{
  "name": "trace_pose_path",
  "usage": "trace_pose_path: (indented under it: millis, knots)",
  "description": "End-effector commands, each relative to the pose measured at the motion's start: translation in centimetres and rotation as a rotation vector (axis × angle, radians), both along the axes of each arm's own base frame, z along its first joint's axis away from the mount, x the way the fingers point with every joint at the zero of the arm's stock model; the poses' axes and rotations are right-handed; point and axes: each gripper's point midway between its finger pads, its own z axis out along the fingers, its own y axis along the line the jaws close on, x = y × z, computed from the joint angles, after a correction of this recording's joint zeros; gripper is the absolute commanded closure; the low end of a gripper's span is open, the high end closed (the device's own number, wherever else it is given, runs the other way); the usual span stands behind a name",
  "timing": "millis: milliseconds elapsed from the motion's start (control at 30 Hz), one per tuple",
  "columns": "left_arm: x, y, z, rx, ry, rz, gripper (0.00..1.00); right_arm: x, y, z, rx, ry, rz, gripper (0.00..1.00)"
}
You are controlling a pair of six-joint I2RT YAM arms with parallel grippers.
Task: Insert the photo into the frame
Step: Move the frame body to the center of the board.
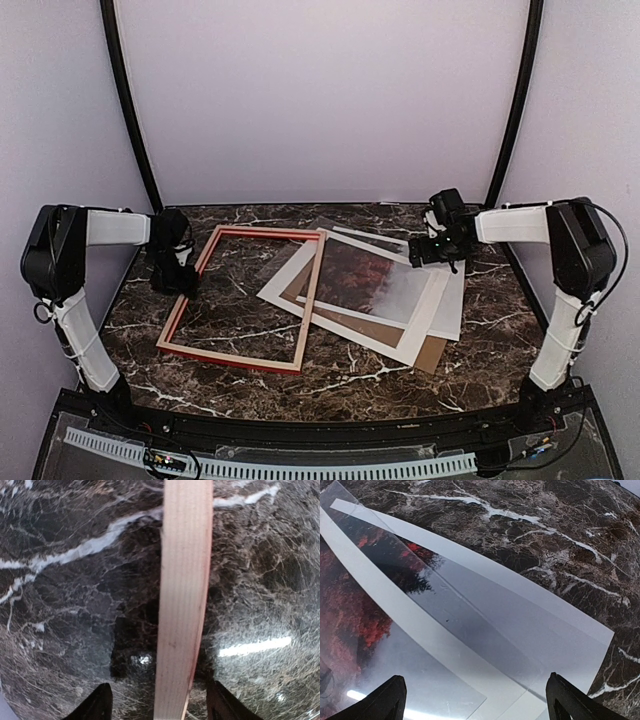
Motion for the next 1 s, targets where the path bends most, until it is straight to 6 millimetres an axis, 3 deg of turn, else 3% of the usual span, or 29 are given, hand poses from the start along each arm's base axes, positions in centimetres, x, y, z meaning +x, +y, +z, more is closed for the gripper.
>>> trace_pose_path:
  millis: [0, 133, 267, 500, 733, 967]
  knots:
    - [1.0, -0.3, 2.6, -0.035, -0.072, 0.016, 0.24, 1.8, -0.7, -0.7, -0.046, 0.034, 0.05, 0.01]
    - [1.9, -3.0, 5.6, -0.168, -0.178, -0.006, 0.14, 2.7, -1.0, -1.9, 0.004, 0.088, 0.079, 0.01]
    - [2.5, -6.7, 9.3, -0.246, -0.309, -0.061, 0.13, 2.8, -1.3, -2.8, 0.081, 0.143, 0.105, 0.04]
    - [2.2, -15.4, 11.5, -0.4, -0.409, -0.16, 0.13, 2.0, -1.6, -3.6, 0.196, 0.197, 0.137, 0.12]
    - [0.2, -23.1, 9.6, -0.467, -0.386, -0.259, 0.12, 1.2, -1.0, -3.8, 0.275, 0.21, 0.144, 0.19]
    - [-1.3, -28.2, 6.0, -0.393, -0.306, -0.316, 0.15, 0.5, -0.7, -4.9, 0.322, 0.244, 0.151, 0.35]
